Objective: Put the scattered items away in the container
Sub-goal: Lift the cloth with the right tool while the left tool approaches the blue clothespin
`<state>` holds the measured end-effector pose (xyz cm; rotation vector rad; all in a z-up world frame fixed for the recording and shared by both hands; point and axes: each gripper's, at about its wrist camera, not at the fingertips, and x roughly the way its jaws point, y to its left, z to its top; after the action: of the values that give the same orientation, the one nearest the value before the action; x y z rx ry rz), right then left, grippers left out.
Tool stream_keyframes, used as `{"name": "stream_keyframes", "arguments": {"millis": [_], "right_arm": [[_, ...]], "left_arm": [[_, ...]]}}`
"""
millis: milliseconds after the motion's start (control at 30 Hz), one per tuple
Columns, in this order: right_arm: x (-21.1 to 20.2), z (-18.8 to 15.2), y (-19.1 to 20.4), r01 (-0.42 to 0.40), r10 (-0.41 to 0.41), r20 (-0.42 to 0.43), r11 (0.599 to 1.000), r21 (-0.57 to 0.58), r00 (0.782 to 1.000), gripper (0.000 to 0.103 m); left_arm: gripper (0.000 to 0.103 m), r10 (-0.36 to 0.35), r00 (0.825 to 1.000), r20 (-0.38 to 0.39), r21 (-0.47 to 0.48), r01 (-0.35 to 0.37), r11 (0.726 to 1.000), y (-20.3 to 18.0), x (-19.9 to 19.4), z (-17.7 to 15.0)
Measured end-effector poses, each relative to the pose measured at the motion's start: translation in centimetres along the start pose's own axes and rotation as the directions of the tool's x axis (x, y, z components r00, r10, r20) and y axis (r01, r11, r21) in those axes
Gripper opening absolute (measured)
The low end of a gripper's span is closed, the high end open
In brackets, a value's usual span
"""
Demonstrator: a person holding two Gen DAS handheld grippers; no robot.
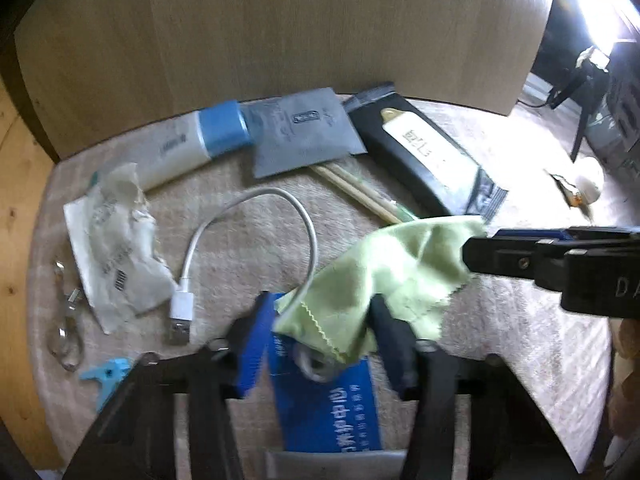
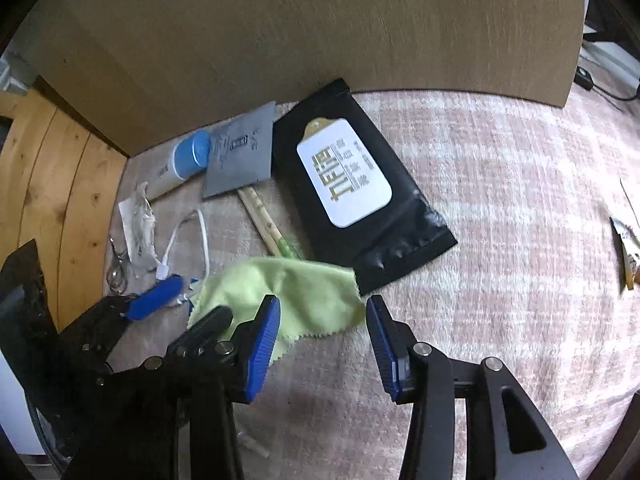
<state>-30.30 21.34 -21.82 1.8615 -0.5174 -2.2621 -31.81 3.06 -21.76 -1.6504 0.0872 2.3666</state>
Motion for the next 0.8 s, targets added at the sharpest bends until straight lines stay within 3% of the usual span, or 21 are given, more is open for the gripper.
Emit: {"name": "stream_keyframes", "arguments": {"millis": [133,300,400,467,500,567,633,800], "right_arm": [[0.7,-0.6,-0.2,-0.036,0.036,-0.02,0.999,0.035,0.999,0.042],[0.3,-2.2,-0.7,-0.095,0.098,-0.044,0.994,0.053,0.994,0.042],[1.2,-3.0,-0.2,-0.12,0.123,-0.072,0.992,0.051,0.99,0.042],[1.5,-3.2,0.9,-0.083,0.084,-0.055,0.996,0.019,0.995,0.042],[1.8,-3.1,1.7,-0.062,0.062,-0.052,0.998,0.001,0.997,0.042],[2.8,-2.8,3.5,-0.004,0.002,-0.049,0.999,-0.041,0.999,0.031],[3.3,-2.9,4.6,0.092,-0.097,-0.038,0.99,-0.111,0.995,0.004],[2.8,-3.3,3.1,0.07,-0.077,-0.062,0.991,-0.113,0.995,0.003]], "left_arm": [[0.028,-0.011,1.0,0.001,0.044,0.011,0.999,-1.3,-0.4,-1.2],[0.023,-0.152,0.988,-0.02,0.024,0.152,0.988,-2.4,-1.3,-3.4],[0.023,-0.231,0.973,-0.02,0.002,0.231,0.973,-3.1,-1.8,-4.8],[0.024,-0.214,0.977,-0.01,-0.001,0.214,0.977,-3.2,-2.3,-5.5],[0.029,-0.205,0.979,-0.017,-0.003,0.205,0.979,-3.0,-2.6,-5.9],[0.045,-0.195,0.98,-0.042,-0.01,0.195,0.981,-2.5,-3.3,-6.5],[0.057,-0.153,0.988,-0.01,0.01,0.153,0.988,-1.1,-4.2,-6.5],[0.058,0.035,0.998,0.048,0.06,-0.038,0.997,2.4,-5.9,-6.8]]}}
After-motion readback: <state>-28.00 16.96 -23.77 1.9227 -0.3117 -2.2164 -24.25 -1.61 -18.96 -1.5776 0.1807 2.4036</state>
